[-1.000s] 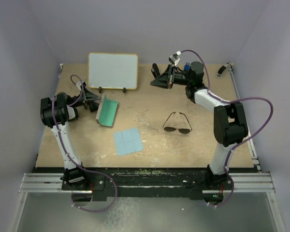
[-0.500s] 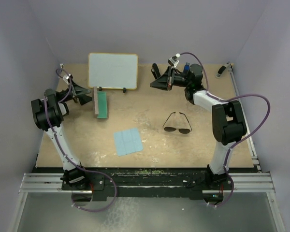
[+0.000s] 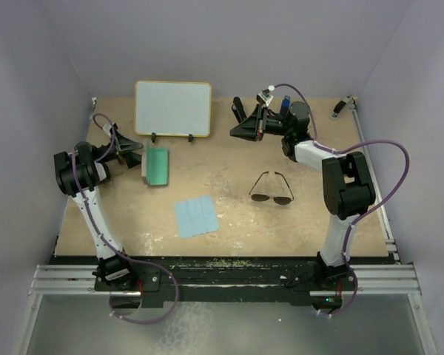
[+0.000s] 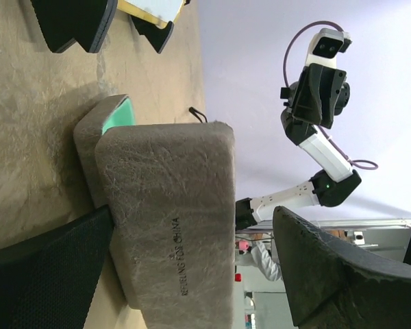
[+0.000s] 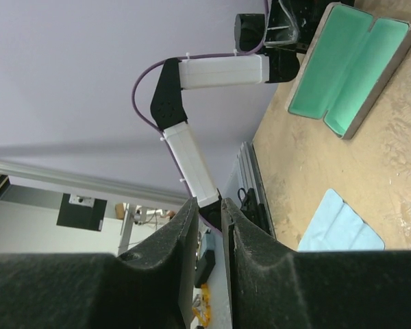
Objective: Organize the sunglasses
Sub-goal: Place the sunglasses case at the center of the board.
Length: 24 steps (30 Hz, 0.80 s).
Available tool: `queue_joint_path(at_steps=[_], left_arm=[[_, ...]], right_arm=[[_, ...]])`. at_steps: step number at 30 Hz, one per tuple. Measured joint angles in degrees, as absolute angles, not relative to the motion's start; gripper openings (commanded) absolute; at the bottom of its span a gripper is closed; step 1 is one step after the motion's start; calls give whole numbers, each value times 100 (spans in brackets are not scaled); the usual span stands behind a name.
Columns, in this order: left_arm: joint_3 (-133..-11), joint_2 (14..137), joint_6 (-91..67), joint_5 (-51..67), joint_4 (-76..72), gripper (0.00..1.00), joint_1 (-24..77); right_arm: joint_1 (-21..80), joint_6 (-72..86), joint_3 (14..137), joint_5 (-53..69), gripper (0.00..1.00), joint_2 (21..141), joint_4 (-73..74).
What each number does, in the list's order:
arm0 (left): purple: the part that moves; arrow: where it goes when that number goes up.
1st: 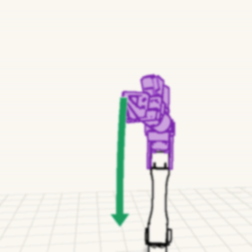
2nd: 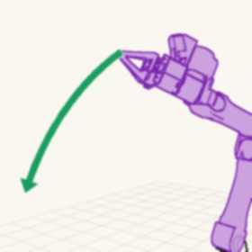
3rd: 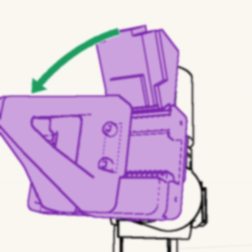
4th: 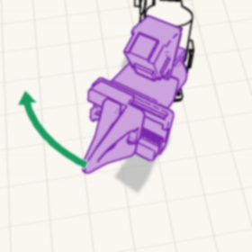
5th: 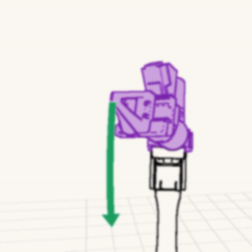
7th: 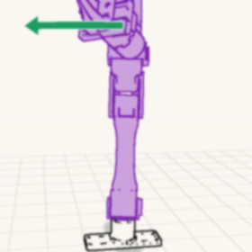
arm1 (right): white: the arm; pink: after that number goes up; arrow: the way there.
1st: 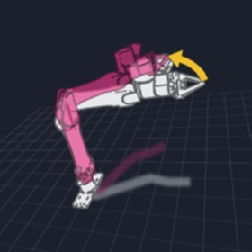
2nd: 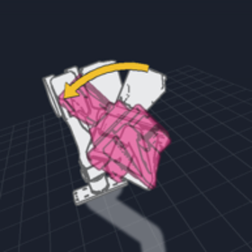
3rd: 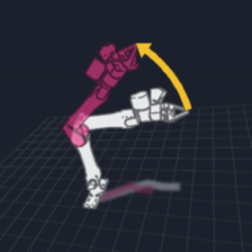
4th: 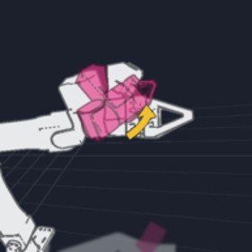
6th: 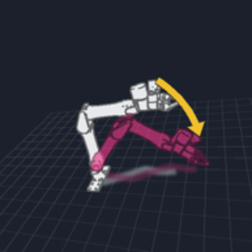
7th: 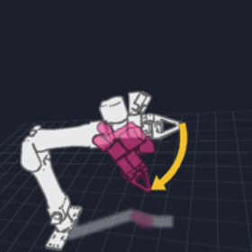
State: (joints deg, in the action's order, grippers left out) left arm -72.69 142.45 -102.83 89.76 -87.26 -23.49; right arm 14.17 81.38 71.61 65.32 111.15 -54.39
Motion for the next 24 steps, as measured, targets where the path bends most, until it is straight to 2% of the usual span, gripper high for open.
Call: queue_joint_path(at_steps=[6, 14, 24], left_arm=[[-7317, 14261, -10254, 8978, -8724, 98, -2362], [-7102, 14097, -10215, 8976, -8724, 98, -2517], [-7052, 13981, -10132, 8976, -8726, 98, -2700]], right_arm=[[1417, 8138, 7161, 6560, 29, 11115, -5435], [1417, 8130, 7161, 6578, 39, 11115, -5430], [1417, 8130, 7161, 6582, 43, 11128, -5426]])
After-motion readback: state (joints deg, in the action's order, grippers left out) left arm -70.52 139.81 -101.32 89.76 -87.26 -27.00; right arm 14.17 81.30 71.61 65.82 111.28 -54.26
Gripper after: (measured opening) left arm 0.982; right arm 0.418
